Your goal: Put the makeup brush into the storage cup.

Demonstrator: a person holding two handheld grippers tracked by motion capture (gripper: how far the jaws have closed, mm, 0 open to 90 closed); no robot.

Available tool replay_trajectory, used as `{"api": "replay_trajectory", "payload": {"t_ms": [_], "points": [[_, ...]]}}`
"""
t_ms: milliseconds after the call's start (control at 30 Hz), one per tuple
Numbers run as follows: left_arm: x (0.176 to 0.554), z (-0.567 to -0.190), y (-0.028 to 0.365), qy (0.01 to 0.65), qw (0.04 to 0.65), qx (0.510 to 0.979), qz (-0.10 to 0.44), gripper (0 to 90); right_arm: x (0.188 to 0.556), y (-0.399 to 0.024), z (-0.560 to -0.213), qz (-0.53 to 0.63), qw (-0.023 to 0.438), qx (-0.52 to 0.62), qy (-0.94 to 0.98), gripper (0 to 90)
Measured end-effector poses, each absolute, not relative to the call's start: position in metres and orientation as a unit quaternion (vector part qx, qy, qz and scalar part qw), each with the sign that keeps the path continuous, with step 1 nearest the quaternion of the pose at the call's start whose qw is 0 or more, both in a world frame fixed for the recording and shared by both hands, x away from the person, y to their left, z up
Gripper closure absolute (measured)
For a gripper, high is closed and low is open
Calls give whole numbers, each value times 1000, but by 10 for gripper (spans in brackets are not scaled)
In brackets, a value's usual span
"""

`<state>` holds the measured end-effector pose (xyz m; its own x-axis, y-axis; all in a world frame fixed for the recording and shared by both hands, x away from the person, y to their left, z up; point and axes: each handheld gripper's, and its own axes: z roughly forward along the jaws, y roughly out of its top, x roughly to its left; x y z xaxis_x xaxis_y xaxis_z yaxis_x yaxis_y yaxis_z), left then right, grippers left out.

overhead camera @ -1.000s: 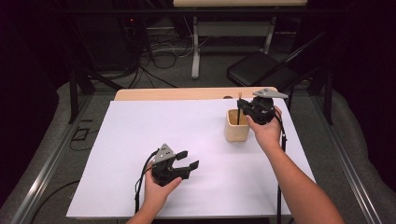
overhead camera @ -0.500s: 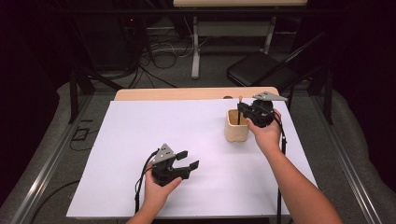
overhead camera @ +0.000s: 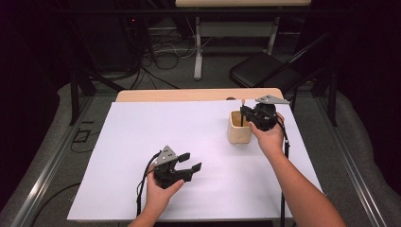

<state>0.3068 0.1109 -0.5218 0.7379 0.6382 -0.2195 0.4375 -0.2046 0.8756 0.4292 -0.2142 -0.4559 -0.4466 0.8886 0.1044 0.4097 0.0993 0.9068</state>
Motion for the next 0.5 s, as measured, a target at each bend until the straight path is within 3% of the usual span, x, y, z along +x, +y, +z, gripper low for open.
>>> {"api": "replay_trajectory", "payload": {"t_ms": [500], "points": [[307,-522,111,350,526,769,96,377,429,-215,-463,478,243,467,702,837]]}}
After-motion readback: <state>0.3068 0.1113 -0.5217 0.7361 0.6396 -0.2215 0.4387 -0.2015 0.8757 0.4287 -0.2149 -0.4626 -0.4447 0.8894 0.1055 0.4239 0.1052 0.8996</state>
